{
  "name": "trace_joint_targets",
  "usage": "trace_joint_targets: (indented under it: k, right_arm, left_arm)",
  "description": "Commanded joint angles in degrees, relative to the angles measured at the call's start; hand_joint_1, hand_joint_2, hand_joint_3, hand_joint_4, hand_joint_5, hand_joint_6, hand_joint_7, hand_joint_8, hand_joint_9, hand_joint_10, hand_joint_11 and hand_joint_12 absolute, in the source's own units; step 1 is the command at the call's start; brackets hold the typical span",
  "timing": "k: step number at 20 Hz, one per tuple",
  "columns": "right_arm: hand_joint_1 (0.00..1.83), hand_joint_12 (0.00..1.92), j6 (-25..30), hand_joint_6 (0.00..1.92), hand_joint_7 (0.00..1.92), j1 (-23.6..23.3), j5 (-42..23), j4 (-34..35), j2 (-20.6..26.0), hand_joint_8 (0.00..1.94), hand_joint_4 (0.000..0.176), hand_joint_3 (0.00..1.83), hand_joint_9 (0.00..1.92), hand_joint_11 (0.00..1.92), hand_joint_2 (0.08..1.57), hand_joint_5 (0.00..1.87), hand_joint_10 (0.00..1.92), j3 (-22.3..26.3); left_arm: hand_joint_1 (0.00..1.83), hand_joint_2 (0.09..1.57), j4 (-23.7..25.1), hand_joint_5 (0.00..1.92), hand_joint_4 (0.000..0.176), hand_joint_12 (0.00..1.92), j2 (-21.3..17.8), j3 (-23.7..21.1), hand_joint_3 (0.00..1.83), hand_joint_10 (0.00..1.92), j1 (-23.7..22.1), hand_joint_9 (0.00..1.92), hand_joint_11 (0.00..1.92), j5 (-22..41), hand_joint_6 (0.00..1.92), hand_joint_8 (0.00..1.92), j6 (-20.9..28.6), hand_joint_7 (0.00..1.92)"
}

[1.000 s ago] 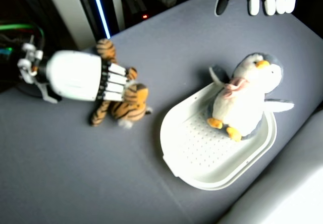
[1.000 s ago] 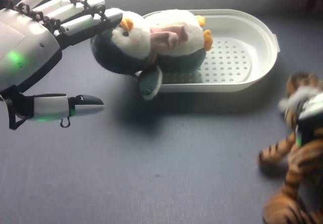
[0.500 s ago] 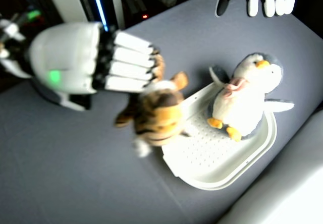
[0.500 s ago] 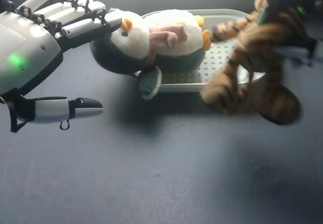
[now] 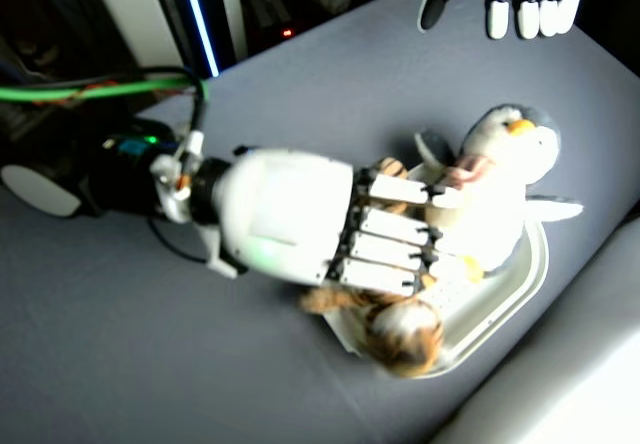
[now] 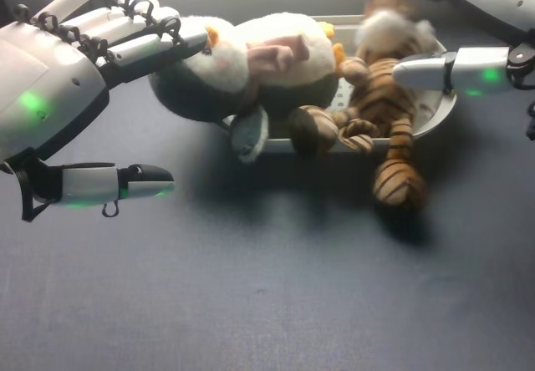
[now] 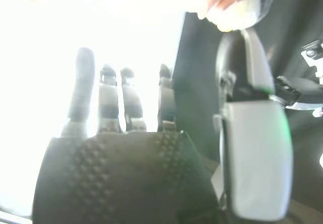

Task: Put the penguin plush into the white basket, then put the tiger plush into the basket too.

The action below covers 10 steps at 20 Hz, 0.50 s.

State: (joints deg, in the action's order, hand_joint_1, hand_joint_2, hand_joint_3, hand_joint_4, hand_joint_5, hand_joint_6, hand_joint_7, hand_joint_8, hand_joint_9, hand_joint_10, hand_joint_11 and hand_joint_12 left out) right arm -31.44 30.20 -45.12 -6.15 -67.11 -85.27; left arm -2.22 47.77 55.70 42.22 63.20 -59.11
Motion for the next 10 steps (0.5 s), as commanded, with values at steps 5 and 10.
trace_joint_targets:
  k: [5,10]
  right_arm:
    - [0.55,0.0,4.28,0.0,0.0,9.92,-25.62,5.26,5.54,0.0,0.141,0.02,0.0,0.0,1.25,0.0,0.0,9.47]
    - [0.41,0.04,12.21,0.01,0.13,22.38,-47.24,12.99,6.88,0.01,0.114,0.0,0.12,0.1,1.22,0.09,0.02,13.4]
  left_arm:
    - [0.93,0.95,-3.09,0.14,0.101,0.23,-0.83,-1.01,0.01,0.0,4.32,0.05,0.0,15.32,0.0,0.0,2.39,0.09]
    - [0.8,0.93,-7.17,0.06,0.143,0.29,-0.77,-1.66,0.0,0.02,10.54,0.1,0.0,23.94,0.0,0.01,7.35,0.13]
